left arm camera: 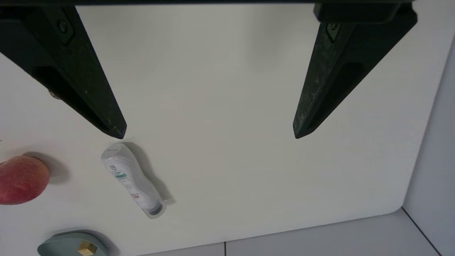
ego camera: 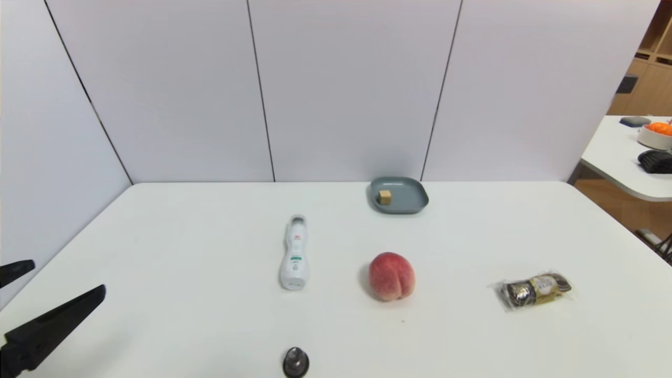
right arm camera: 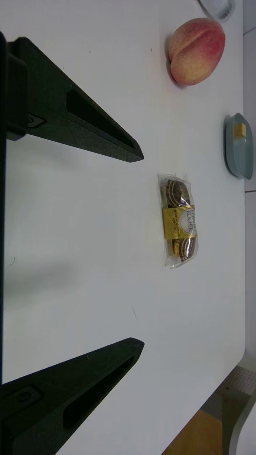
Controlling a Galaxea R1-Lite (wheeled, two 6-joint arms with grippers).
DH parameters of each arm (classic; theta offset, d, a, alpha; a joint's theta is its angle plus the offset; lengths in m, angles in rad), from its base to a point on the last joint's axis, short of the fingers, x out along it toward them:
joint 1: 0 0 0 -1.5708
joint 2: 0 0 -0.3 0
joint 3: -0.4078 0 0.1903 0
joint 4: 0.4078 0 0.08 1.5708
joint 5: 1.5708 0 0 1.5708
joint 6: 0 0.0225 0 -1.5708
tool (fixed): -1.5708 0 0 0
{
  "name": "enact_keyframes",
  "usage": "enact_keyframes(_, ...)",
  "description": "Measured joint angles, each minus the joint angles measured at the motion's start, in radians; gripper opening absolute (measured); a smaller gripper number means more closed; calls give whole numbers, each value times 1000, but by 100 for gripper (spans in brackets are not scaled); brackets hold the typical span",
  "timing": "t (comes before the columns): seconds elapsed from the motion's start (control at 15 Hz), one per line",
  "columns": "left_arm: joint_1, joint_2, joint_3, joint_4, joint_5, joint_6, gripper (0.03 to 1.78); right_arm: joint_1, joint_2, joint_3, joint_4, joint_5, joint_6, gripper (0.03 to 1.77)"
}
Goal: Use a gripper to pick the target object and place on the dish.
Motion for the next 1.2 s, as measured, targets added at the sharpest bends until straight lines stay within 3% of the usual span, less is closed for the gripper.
enact_keyframes(0.27, 154, -236, 124, -10, -79, 63, 169, 0, 0, 0, -1, -1, 0, 171)
enact_keyframes(0.47, 219, -404, 222, -12, -106, 69, 169, 0, 0, 0, 0, 0, 0, 171)
enact_keyframes(0.8, 228, -628, 444, -10, -35, 66, 169, 0, 0, 0, 0, 0, 0, 171)
enact_keyframes(1.2, 226, -683, 486, 34, -29, -20, 169, 0, 0, 0, 0, -1, 0, 171)
